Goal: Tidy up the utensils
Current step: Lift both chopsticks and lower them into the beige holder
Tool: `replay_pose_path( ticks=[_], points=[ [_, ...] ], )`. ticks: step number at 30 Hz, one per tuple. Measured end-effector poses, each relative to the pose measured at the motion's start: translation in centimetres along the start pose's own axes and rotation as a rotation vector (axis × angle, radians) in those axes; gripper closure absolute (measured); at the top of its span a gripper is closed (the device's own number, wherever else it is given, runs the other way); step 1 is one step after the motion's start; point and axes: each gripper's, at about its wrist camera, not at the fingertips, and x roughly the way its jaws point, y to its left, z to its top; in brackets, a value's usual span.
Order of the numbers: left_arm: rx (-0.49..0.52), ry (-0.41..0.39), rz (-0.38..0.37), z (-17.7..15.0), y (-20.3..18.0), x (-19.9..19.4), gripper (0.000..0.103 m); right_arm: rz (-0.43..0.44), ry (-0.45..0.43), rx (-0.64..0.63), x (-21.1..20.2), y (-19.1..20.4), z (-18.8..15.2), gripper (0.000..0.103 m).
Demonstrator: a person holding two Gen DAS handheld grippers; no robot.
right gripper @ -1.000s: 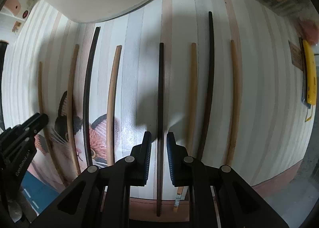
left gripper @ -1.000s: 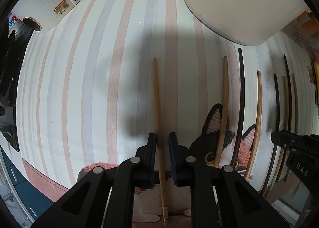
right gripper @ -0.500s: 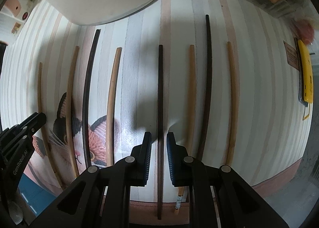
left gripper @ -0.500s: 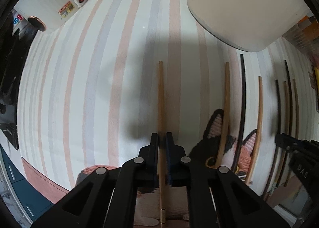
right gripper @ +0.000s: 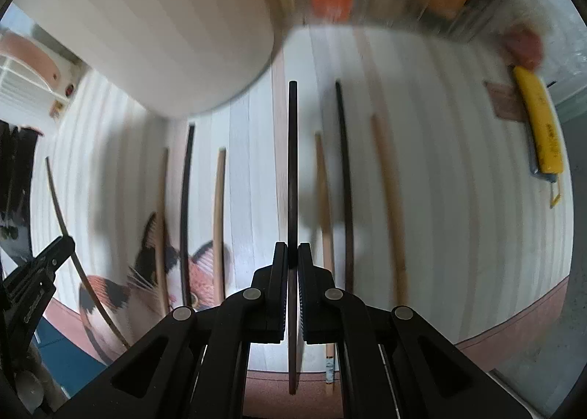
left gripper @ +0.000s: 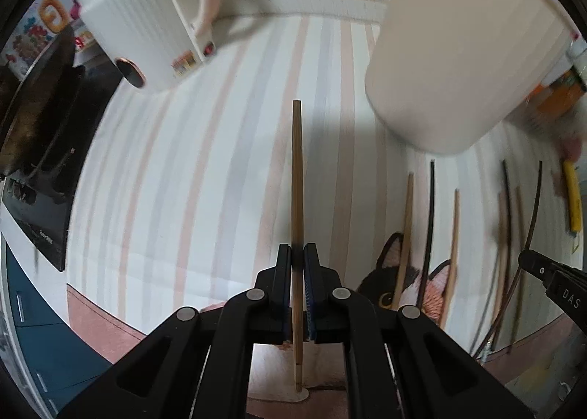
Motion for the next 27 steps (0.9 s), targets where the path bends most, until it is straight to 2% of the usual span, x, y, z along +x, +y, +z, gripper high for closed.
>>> replay_pose_path(
  ticks=[9,12,27],
  points=[
    [-0.005,-0.162,-0.006,1.6,0.0,-5.5,0.099,0.026,-0.162,0.019,-6.0,-0.4,-0.1,0.098],
    [0.016,-0.200,0.009,2.1,-0.4,-6.8,0.099,0.034,-0.201,0.021,-7.7,-0.1,1.0,0.098],
    [-0.001,-0.359,0.015,5.2,-0.9,-12.4,0.099,0.104,-0.334,-0.001,-14.2,1.8,4.4,0.098]
  ],
)
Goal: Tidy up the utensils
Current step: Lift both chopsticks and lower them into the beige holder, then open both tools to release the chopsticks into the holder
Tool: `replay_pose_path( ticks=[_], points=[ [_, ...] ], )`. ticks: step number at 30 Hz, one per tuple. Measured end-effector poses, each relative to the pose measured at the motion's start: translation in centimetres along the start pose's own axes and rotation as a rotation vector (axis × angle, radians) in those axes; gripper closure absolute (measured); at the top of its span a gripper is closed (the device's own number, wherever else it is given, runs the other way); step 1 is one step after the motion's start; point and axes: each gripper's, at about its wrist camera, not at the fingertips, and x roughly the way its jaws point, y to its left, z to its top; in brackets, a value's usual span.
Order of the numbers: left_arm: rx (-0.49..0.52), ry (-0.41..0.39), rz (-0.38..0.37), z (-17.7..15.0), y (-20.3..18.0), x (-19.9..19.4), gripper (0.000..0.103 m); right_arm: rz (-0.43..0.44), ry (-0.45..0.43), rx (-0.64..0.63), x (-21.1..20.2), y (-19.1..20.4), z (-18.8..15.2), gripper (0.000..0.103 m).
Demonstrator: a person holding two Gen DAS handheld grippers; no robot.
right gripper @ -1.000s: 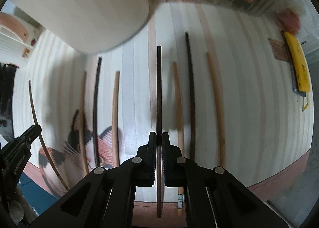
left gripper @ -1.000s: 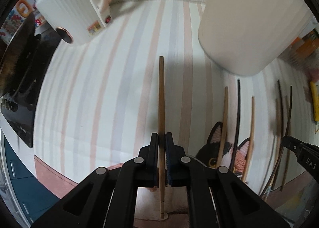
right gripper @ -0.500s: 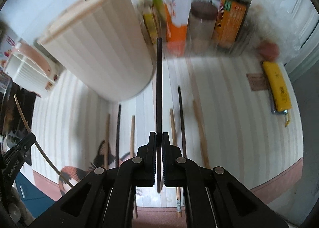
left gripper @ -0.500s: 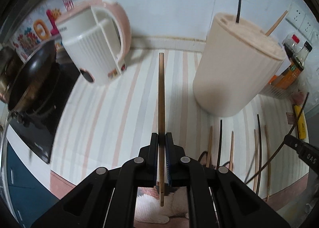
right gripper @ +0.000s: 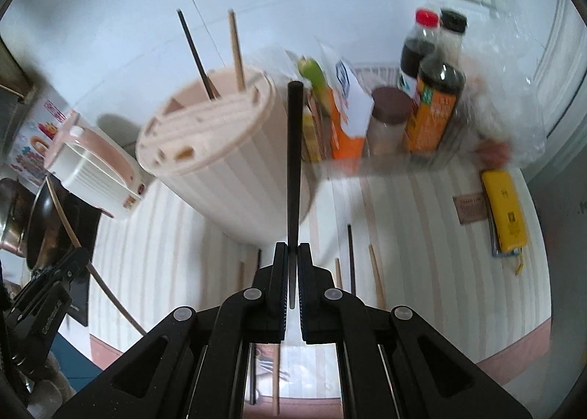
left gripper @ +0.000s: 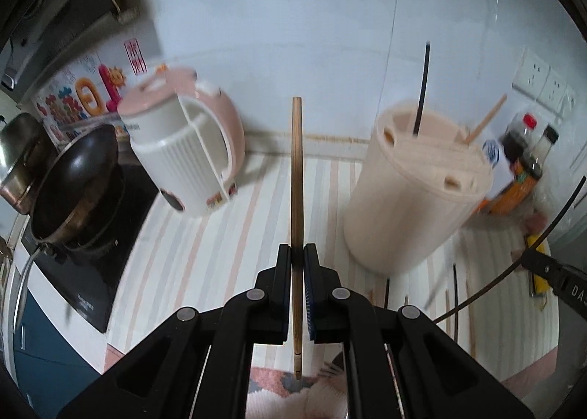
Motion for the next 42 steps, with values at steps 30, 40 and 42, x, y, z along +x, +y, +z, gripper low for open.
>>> replay_pose_path(
  ticks=[30,40,42],
  points=[
    [-0.158,-0.207,-0.236,18.9,-3.9,-3.4,0.099,0.119,-0.223,0.004,-10.8,2.9,17.6,0.098],
    [-0.102,-0.167,-0.189,20.3,-6.2,3.2,0.099,0.103,-0.126,0.021,-4.6,3.0,20.0,0.098],
    [-0.088,-0.144,-0.178,20.0,-6.5,4.3,0.099,0.100,-0.105,0.023,-3.8,3.0,19.8,0.098]
  ],
)
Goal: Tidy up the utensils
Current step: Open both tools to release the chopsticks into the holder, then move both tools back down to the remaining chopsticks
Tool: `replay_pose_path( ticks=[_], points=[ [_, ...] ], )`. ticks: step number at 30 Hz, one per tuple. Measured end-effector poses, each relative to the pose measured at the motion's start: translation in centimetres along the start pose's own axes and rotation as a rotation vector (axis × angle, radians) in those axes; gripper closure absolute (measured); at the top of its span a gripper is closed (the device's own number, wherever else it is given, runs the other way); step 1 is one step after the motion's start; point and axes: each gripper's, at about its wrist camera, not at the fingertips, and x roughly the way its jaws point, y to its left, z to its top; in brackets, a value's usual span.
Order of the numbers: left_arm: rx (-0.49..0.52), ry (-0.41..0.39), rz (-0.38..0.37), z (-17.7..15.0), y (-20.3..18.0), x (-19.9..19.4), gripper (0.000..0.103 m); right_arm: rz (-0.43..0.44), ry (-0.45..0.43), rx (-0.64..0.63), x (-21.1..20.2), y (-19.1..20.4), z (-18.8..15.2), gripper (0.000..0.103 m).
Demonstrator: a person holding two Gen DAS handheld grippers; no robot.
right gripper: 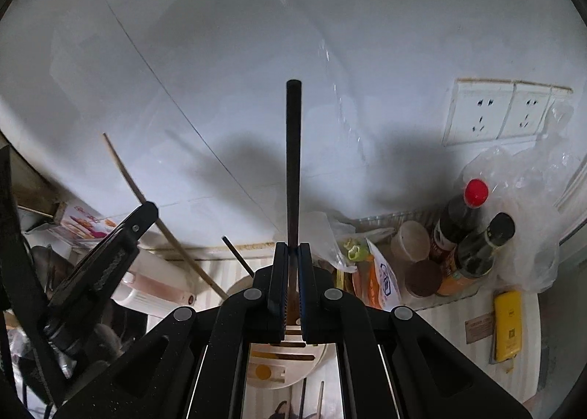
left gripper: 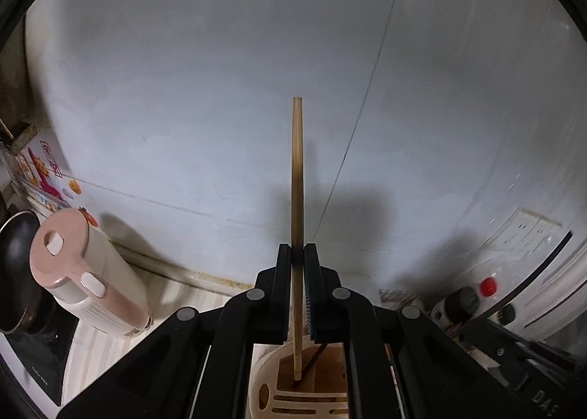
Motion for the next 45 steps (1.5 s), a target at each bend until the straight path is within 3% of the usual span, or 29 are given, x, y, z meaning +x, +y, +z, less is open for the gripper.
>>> replay_pose_path(
  ticks=[6,9,10,11,12,13,14,16,20,23,28,32,37,39,41,42,45],
  points=[
    [0.048,0.099,-0.031,-1.1,-0.1,1.5,0.096,0.002,0.087,-0.027,2.2,0.0,-0.2,0.098],
    [0.058,0.099,-0.036,-1.3,0.3,-0.2,0.092,0.016,0.130,-0.020,2.7,-0.3,-0.4,0.097],
    [0.066,0.090,-0.022,-1.4,0.6,-1.0,0.084,0.016,0.129,-0.019,2.7,-0.5,-0.5,0.092],
    [0.074,0.081,-0.004,-1.4,0.9,-1.9,0.066,0.012,0.127,-0.011,2.4,-0.7,-0.6,0.080],
    [0.073,0.074,0.005,-1.3,1.0,-2.6,0.056,0.013,0.118,0.000,2.1,-1.0,-0.7,0.074],
    [0.067,0.058,0.013,-1.4,1.6,-3.7,0.035,0.017,0.104,0.010,1.5,-1.3,-0.8,0.065],
    [0.065,0.044,0.024,-1.4,1.9,-4.3,0.026,0.013,0.090,0.015,1.0,-1.6,-0.9,0.060],
    [0.059,0.026,0.042,-1.8,2.8,-5.6,0.024,-0.005,0.060,0.021,-0.3,-2.1,-1.1,0.058],
    [0.065,0.023,0.083,-3.9,4.1,-7.5,0.001,-0.051,-0.010,0.043,-3.3,-3.4,-3.0,0.044],
    [0.073,0.013,0.106,-6.2,4.3,-8.1,0.000,-0.076,-0.035,0.065,-4.8,-4.6,-5.2,0.034],
    [0.087,0.081,0.120,-10.4,4.6,-7.1,0.000,-0.099,-0.050,0.081,-5.1,-6.4,-9.3,0.020],
    [0.104,0.175,0.136,-14.0,5.1,-5.2,0.000,-0.119,-0.002,0.081,-3.4,-7.4,-12.7,0.020],
    [0.126,0.285,0.186,-19.1,5.2,-2.6,0.000,-0.125,0.124,0.089,0.9,-9.2,-17.4,0.024],
    [0.122,0.354,0.198,-21.3,5.2,-1.0,0.000,-0.118,0.181,0.096,2.7,-10.0,-19.2,0.036],
    [0.116,0.400,0.193,-23.2,5.3,0.1,0.001,-0.100,0.236,0.103,4.4,-10.9,-21.0,0.059],
    [0.115,0.419,0.189,-24.0,5.2,0.7,0.001,-0.097,0.269,0.105,5.6,-11.4,-22.1,0.063],
    [0.119,0.507,0.158,-26.8,4.7,2.7,0.020,-0.082,0.340,0.118,7.8,-12.5,-24.5,0.079]
  ],
)
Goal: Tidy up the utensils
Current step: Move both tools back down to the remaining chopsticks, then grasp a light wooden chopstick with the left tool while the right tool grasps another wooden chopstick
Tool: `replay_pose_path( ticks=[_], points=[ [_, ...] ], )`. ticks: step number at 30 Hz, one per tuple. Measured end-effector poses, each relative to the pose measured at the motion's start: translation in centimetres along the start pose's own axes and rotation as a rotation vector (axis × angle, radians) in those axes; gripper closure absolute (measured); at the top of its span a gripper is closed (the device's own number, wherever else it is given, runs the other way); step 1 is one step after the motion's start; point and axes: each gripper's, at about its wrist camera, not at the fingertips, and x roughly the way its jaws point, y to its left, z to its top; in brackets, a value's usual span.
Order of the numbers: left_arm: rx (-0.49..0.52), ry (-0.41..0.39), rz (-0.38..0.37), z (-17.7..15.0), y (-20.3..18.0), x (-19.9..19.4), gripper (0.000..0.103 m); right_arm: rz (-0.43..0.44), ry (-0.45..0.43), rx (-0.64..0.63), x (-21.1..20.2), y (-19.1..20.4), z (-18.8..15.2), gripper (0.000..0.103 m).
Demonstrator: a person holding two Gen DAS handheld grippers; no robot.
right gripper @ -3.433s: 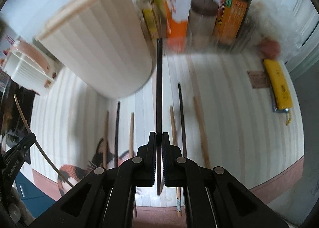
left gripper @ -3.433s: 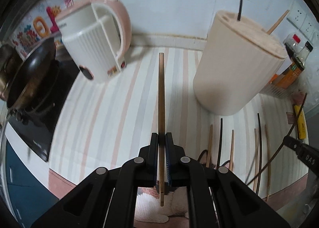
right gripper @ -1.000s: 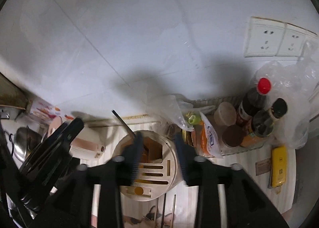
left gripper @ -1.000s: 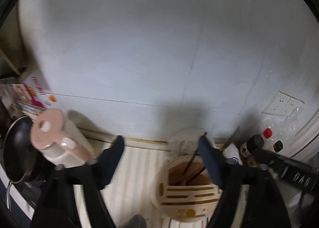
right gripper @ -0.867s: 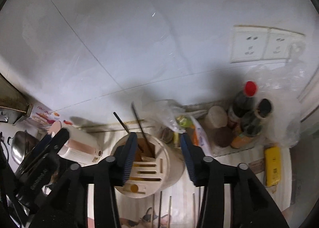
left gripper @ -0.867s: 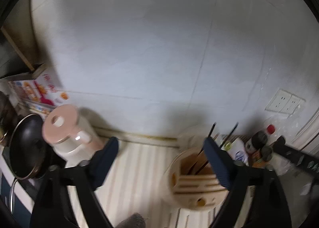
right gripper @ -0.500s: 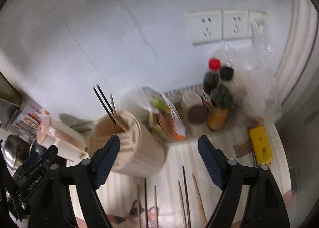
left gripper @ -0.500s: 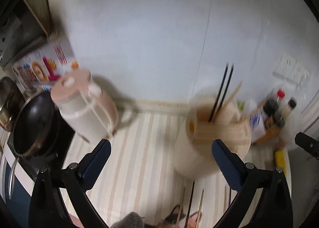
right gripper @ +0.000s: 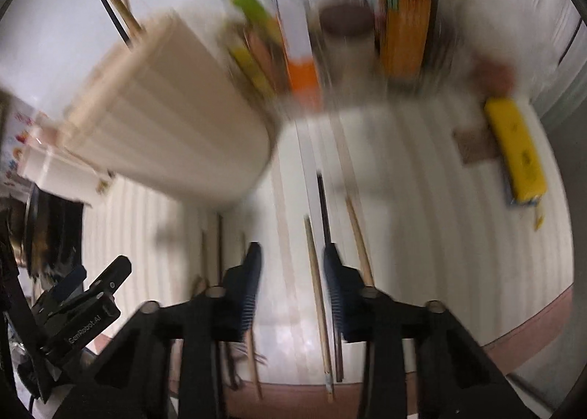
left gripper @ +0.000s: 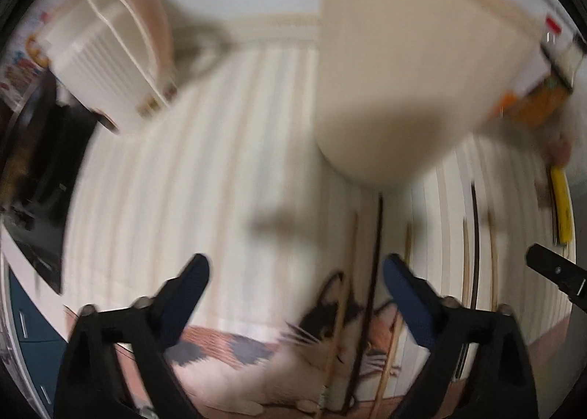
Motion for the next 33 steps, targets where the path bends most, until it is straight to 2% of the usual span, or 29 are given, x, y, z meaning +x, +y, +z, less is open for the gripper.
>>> replay_pose_path(
  ticks=[2,4,5,8,9,10,11,13,15,18,20,22,25,27,29,31,33],
  points=[
    [0.022,0.064,-0.002,-0.9,-0.9,2.3,0.039,0.008,0.042,0.002,1.6,-0.5,-0.6,0.081],
    [0.039,0.106,0.014,-1.5,-1.6,4.0,0.049,0.019,0.070,-0.001,2.6,-0.7,-1.0,0.082],
    [0.045,0.123,0.028,-1.7,-1.9,4.9,0.051,0.028,0.090,-0.008,3.2,-0.9,-1.3,0.082],
    [0.050,0.138,0.064,-2.2,-2.3,6.3,0.057,0.044,0.143,-0.030,4.8,-0.8,-1.7,0.082],
    [0.050,0.112,0.066,-2.2,-2.5,6.1,0.057,0.049,0.158,-0.035,5.3,-0.7,-1.8,0.082],
    [0.062,0.112,0.080,-2.1,-2.7,6.2,0.064,0.052,0.173,-0.038,5.8,-0.7,-1.9,0.082],
    [0.071,0.126,0.088,-2.1,-2.8,6.6,0.082,0.048,0.187,-0.047,6.3,-0.5,-1.9,0.082],
    [0.057,0.127,0.064,-2.3,-2.6,6.7,0.093,0.024,0.201,-0.069,7.2,-0.2,-1.9,0.082],
    [0.062,0.127,0.072,-2.5,-2.4,6.6,0.099,-0.024,0.205,-0.092,8.0,0.1,-1.9,0.082],
    [0.060,0.124,0.058,-3.1,-1.5,6.4,0.100,-0.115,0.219,-0.118,9.3,0.3,-2.5,0.082],
    [0.059,0.134,0.044,-3.5,-0.6,6.2,0.100,-0.168,0.199,-0.149,9.6,0.8,-2.9,0.089],
    [0.046,0.151,-0.005,-3.9,0.4,6.0,0.099,-0.220,0.184,-0.147,9.7,1.1,-3.3,0.096],
    [-0.010,0.173,-0.129,-4.4,2.5,5.4,0.097,-0.245,0.180,-0.143,9.8,1.6,-3.8,0.096],
    [-0.022,0.198,-0.197,-4.5,2.8,5.2,0.093,-0.244,0.194,-0.125,9.8,1.6,-4.6,0.096],
    [-0.014,0.206,-0.265,-4.4,2.4,5.1,0.075,-0.251,0.198,-0.101,9.6,1.9,-5.4,0.096],
    [0.023,0.197,-0.278,-4.0,1.5,4.9,0.069,-0.252,0.200,-0.068,9.5,1.7,-5.9,0.096],
    [0.084,0.188,-0.247,-4.0,0.2,5.1,0.069,-0.253,0.202,-0.034,9.4,1.2,-6.5,0.096]
  ],
)
